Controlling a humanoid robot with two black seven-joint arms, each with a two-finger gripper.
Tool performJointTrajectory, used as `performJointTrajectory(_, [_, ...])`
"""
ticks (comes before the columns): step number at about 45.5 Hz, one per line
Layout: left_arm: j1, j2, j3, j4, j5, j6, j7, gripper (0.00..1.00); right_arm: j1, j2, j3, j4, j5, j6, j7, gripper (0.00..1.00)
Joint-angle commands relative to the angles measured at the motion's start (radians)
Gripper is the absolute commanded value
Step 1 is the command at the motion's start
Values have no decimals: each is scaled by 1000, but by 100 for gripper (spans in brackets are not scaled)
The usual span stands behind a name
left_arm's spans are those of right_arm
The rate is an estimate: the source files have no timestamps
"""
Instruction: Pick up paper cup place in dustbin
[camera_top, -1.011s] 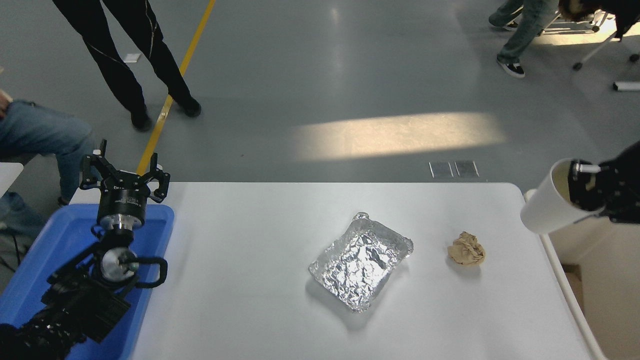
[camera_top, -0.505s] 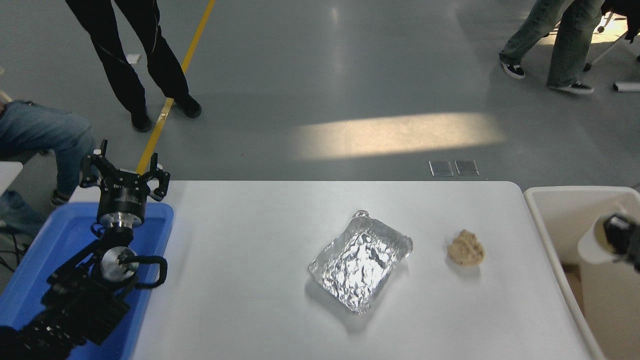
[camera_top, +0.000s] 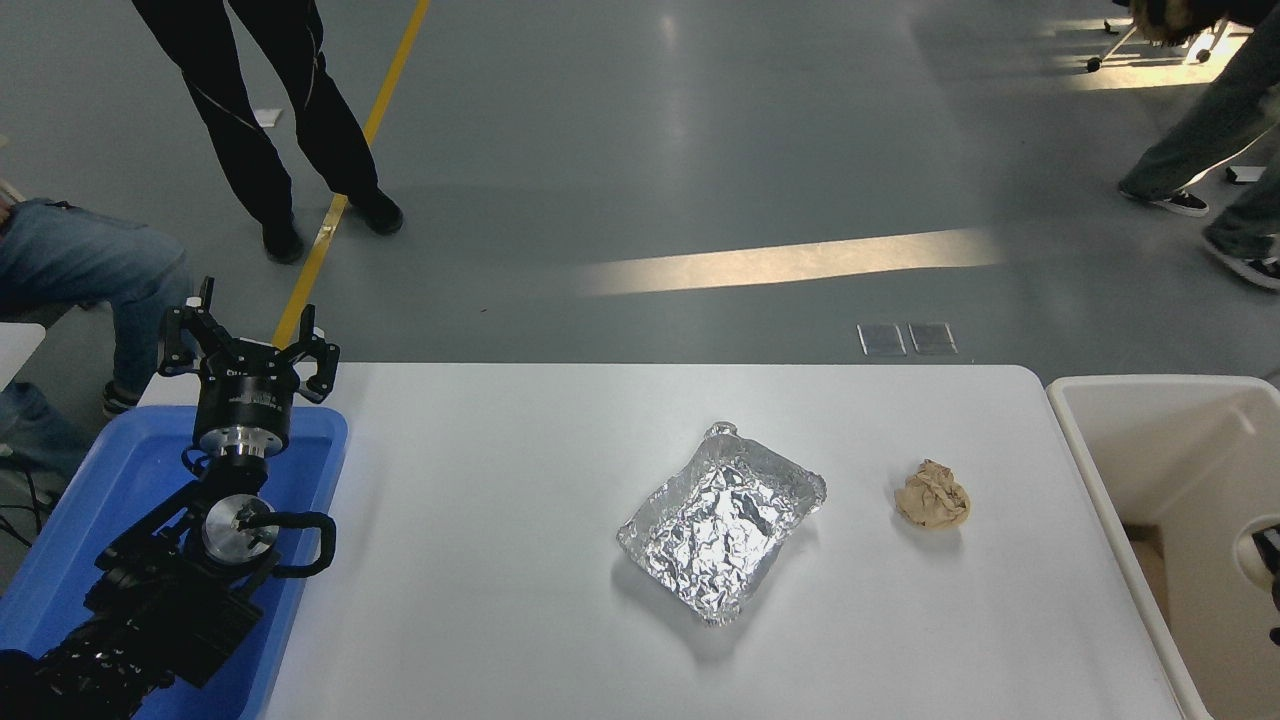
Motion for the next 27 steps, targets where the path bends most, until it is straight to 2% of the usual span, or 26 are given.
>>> performJointTrajectory(1, [0, 0, 1, -1, 0, 0, 0, 99, -61, 46, 33, -108, 3, -16, 0, 100])
performJointTrajectory(12, [0, 0, 1, 1, 0, 0, 0, 99, -13, 26, 98, -39, 4, 6, 0, 100])
performJointTrajectory(20, [0, 0, 1, -1, 2, 0, 0, 99, 234, -218, 61, 395, -25, 10, 9, 100])
performJointTrajectory(27, [-1, 0, 1, -1, 3, 0, 1, 99, 513, -272, -152, 658, -146, 10, 9, 100])
